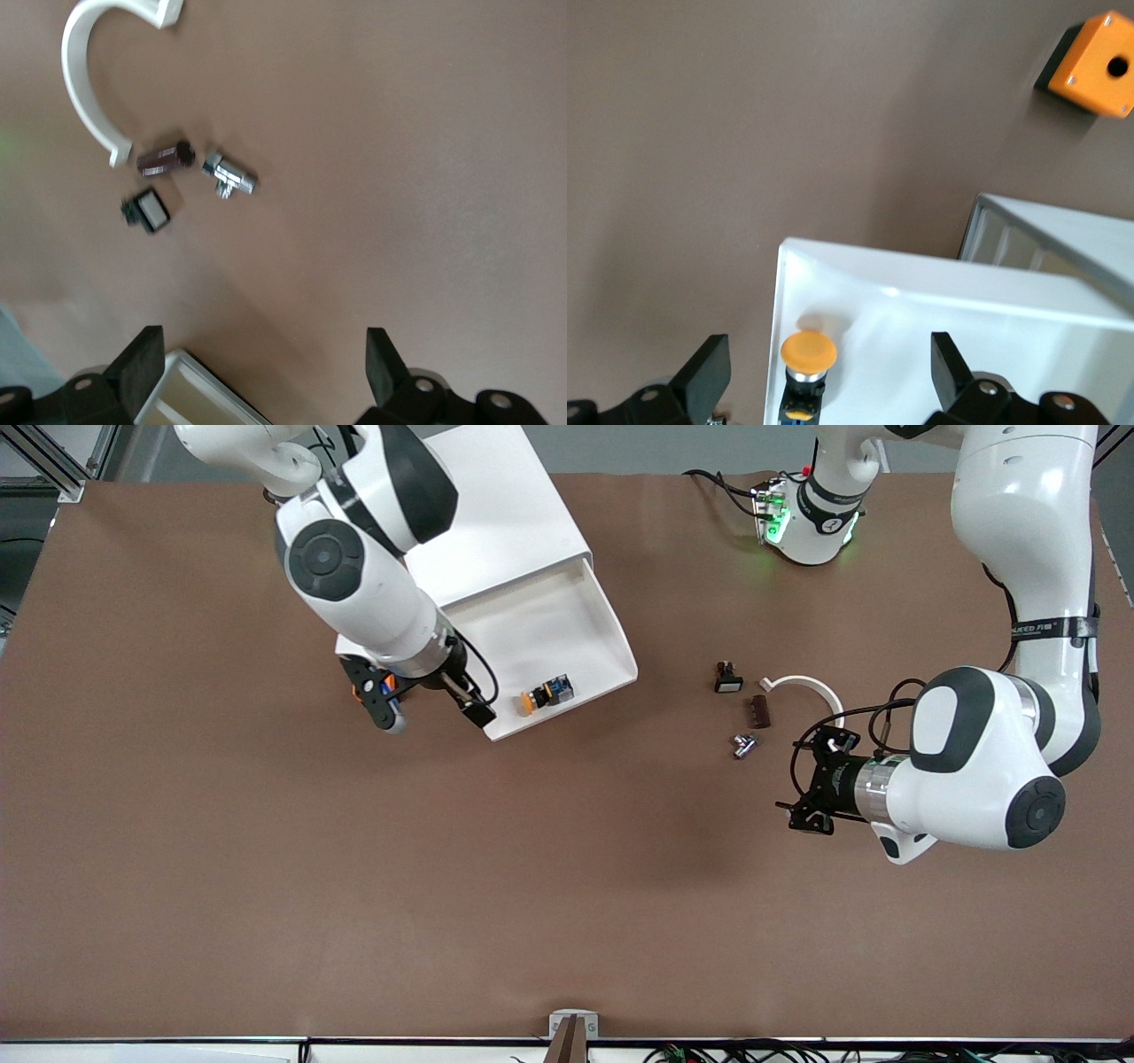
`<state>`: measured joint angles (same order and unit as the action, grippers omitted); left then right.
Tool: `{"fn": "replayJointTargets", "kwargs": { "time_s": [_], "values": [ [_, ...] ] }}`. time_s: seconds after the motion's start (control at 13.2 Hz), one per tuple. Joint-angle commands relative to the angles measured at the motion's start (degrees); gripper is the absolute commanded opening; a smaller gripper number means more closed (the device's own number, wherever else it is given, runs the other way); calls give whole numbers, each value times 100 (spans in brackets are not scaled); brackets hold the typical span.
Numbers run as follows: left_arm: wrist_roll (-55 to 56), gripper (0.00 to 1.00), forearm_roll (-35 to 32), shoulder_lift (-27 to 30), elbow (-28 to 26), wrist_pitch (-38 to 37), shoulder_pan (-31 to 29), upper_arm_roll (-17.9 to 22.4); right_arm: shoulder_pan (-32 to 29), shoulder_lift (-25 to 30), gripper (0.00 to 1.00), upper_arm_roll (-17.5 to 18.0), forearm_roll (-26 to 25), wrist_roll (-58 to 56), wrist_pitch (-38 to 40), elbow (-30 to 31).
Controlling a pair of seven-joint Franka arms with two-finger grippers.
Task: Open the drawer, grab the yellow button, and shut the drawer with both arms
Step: 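Reach the right gripper into the drawer while the left gripper withdraws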
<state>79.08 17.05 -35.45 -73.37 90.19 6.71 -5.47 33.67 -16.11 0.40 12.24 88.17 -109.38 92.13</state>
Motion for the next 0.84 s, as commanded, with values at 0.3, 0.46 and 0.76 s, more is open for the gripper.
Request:
{"fn": "replayJointTargets", "kwargs": {
  "time_s": [0.3,0.46,0.76],
  "values": [
    [-1896,100,-588,135,-116,-2,76,-24,799,-428,100,-75,-300,1288,-864,33],
    [-2341,100,-966,65,-117,42,111,-112,922,-551,100,-75,-363,1465,-1014,33],
    [-2652,100,-1353,-162,-125,410,366,-130,1019,-604,85,-75,-477,1519,-1138,33]
  ]
}}
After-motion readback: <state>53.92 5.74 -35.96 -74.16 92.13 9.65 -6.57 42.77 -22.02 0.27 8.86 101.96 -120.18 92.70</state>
